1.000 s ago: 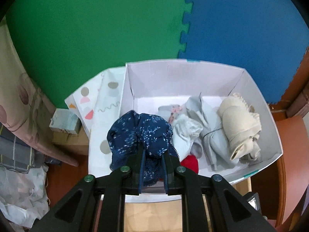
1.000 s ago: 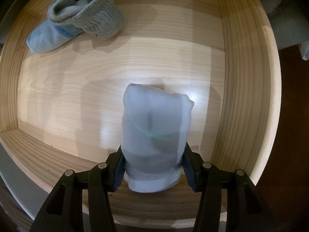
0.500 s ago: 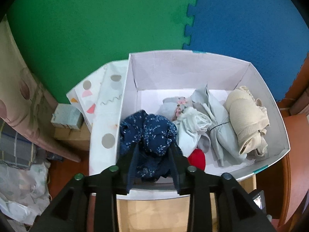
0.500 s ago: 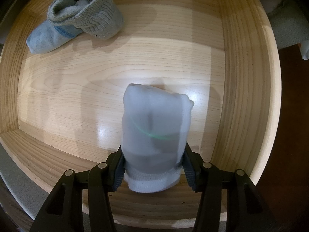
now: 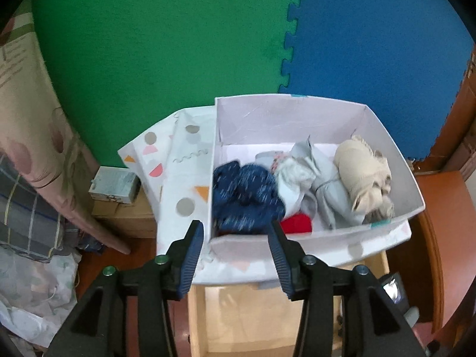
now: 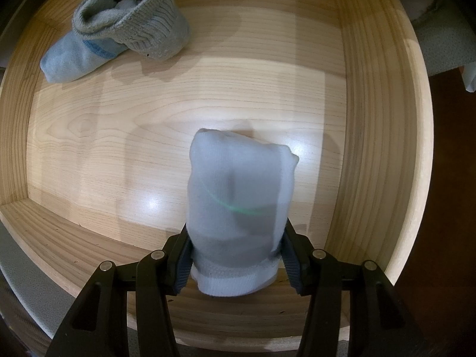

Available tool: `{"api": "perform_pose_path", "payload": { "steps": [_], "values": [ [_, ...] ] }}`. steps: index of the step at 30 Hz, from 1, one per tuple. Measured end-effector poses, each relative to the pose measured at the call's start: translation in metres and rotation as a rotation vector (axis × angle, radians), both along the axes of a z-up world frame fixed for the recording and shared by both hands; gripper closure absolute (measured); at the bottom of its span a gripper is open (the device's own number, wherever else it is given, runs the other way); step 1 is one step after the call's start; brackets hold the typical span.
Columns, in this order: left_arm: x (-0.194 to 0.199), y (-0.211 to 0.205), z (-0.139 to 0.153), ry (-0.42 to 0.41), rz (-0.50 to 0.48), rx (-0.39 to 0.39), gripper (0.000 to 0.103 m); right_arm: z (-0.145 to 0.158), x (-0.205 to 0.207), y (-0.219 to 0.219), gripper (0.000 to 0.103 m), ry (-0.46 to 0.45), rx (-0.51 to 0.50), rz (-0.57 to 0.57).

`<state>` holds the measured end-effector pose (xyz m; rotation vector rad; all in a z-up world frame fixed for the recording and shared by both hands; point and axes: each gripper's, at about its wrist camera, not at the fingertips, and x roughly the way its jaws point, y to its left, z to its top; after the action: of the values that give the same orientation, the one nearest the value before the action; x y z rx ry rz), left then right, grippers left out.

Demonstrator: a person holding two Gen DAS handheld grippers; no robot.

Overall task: Take underwear out of drawer
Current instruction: 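Open the left tool to drop the navy garment into the white box, then carry the white rolled sock up over the white box with the right tool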

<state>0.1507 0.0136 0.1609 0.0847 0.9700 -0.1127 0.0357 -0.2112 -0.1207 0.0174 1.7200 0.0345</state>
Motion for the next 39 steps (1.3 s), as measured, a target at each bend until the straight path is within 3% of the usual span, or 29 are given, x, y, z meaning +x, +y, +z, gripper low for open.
{"api": "perform_pose_path", "payload": {
  "steps": [6, 13, 20, 25, 33, 39],
  "values": [
    [-0.033, 0.026, -0.029, 0.047, 0.029, -0.007, 0.057, 0.001, 0.001, 0.001, 0.054, 0.001, -0.003, 0.002],
    [-0.061, 0.044, -0.096, 0.125, 0.077, 0.036, 0.057, 0.002, 0.004, 0.002, 0.054, 0.004, -0.007, 0.005],
    [-0.078, 0.042, -0.145, 0.168, 0.069, -0.014, 0.057, 0.004, 0.005, 0.002, 0.054, 0.005, -0.01, 0.006],
    [-0.085, 0.032, -0.157, 0.158, 0.033, 0.016, 0.057, 0.003, 0.004, 0.003, 0.054, 0.005, -0.011, 0.007],
    [-0.091, 0.037, -0.16, 0.136, 0.055, -0.061, 0.057, 0.003, 0.004, 0.003, 0.054, 0.005, -0.012, 0.006],
    [-0.094, 0.039, -0.157, 0.109, 0.078, -0.075, 0.057, 0.003, 0.004, 0.003, 0.054, 0.005, -0.012, 0.006]
  ]
}}
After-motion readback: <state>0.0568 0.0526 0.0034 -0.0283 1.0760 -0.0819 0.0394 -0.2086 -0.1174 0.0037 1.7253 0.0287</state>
